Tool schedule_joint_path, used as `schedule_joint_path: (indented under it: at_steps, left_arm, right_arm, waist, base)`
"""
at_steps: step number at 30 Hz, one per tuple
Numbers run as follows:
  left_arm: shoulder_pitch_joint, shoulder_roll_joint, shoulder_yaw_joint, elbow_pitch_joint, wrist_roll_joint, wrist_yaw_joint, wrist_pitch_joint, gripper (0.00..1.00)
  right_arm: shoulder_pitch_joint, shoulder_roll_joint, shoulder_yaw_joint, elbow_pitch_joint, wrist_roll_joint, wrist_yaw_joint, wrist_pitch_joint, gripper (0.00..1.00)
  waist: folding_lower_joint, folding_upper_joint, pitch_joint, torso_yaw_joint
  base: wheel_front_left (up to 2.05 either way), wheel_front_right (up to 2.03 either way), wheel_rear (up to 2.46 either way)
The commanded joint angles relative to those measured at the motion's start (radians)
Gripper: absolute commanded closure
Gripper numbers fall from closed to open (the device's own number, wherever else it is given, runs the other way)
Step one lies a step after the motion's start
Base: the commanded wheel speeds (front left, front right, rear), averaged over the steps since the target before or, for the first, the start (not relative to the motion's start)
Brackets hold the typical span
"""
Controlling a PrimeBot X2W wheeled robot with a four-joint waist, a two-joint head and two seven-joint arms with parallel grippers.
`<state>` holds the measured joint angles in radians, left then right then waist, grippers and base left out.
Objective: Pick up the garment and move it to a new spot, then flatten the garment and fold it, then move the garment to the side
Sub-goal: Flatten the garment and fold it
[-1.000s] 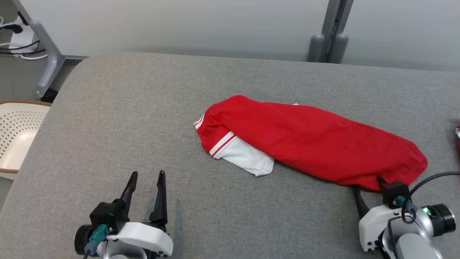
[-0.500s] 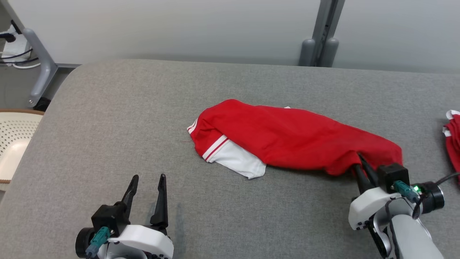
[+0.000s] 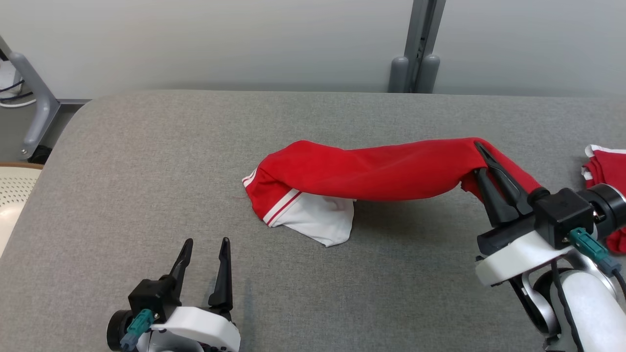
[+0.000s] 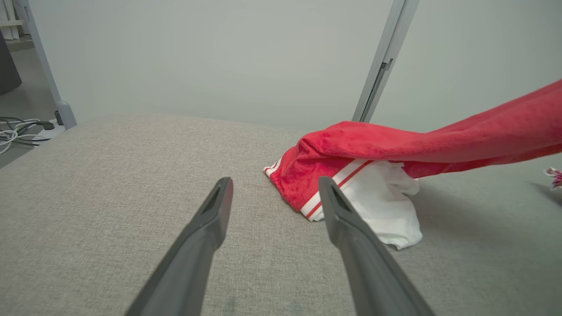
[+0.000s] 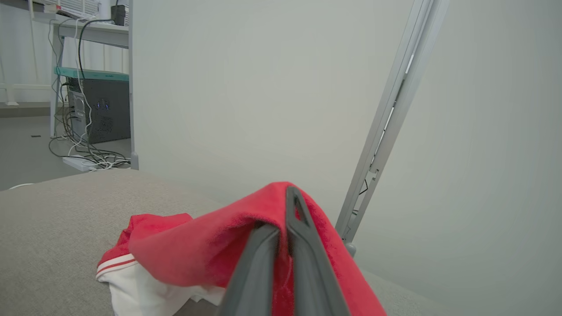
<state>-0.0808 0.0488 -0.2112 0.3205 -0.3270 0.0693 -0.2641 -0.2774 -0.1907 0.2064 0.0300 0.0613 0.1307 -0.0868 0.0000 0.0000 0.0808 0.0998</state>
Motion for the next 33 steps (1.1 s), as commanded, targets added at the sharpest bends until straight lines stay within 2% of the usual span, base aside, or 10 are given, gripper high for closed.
schedule_joint_path:
  at_steps: [1, 4, 8, 18, 28, 29, 30, 31, 32, 33]
  left_arm:
    - [-0.007, 0.004, 0.001, -0.004, -0.005, 0.004, 0.000, 0.00]
    - [-0.013, 0.004, 0.001, -0.008, -0.009, 0.008, 0.000, 0.00]
    - [-0.028, 0.004, -0.005, -0.011, -0.010, 0.006, 0.000, 0.00]
    - [-0.073, 0.004, -0.023, -0.015, -0.015, 0.007, 0.000, 0.00]
    - [-0.105, 0.003, -0.032, -0.026, 0.002, 0.007, 0.000, 0.00]
    - [-0.109, 0.003, -0.033, -0.027, 0.006, 0.004, 0.000, 0.00]
    - [-0.115, 0.004, -0.033, -0.029, 0.006, 0.003, 0.000, 0.00]
    - [-0.121, 0.004, -0.035, -0.030, 0.007, 0.003, 0.000, 0.00]
    - [-0.124, 0.004, -0.037, -0.031, 0.010, 0.002, 0.000, 0.00]
    - [-0.125, 0.004, -0.040, -0.032, 0.011, 0.002, 0.000, 0.00]
  right_arm:
    - [0.013, -0.011, 0.009, -0.034, 0.013, 0.000, 0.023, 1.00]
    - [0.026, -0.021, 0.030, -0.099, 0.065, 0.000, 0.091, 1.00]
    - [-0.006, -0.043, 0.012, -0.056, 0.115, 0.000, 0.167, 1.00]
    - [-0.202, -0.120, -0.144, 0.370, 0.112, 0.000, 0.141, 1.00]
    - [-0.408, -0.165, -0.199, 0.680, 0.081, 0.000, 0.087, 1.00]
    - [-0.431, -0.167, -0.197, 0.704, 0.074, 0.000, 0.080, 0.89]
    - [-0.456, -0.165, -0.196, 0.727, 0.068, 0.000, 0.073, 0.67]
    - [-0.478, -0.161, -0.199, 0.752, 0.064, 0.000, 0.064, 0.55]
    - [-0.497, -0.158, -0.203, 0.777, 0.057, 0.000, 0.057, 0.00]
    - [-0.516, -0.160, -0.204, 0.798, 0.042, 0.000, 0.043, 0.00]
  waist:
    - [0.0000, 0.0000, 0.004, 0.008]
    - [0.0000, 0.0000, 0.012, 0.022]
    - [0.0000, 0.0000, 0.030, 0.042]
    - [0.0000, 0.0000, 0.107, 0.108]
    - [0.0000, 0.0000, 0.178, 0.143]
    - [0.0000, 0.0000, 0.185, 0.145]
    - [0.0000, 0.0000, 0.191, 0.146]
    - [0.0000, 0.0000, 0.195, 0.146]
    - [0.0000, 0.0000, 0.200, 0.147]
    - [0.0000, 0.0000, 0.203, 0.147]
  base:
    - [0.00, 0.00, 0.00]
    - [0.00, 0.00, 0.00]
    - [0.00, 0.00, 0.00]
    - [0.00, 0.00, 0.00]
    - [0.00, 0.00, 0.00]
    - [0.00, 0.00, 0.00]
    - [0.00, 0.00, 0.00]
    - [0.00, 0.00, 0.00]
    - [0.00, 0.00, 0.00]
    - [0.00, 0.00, 0.00]
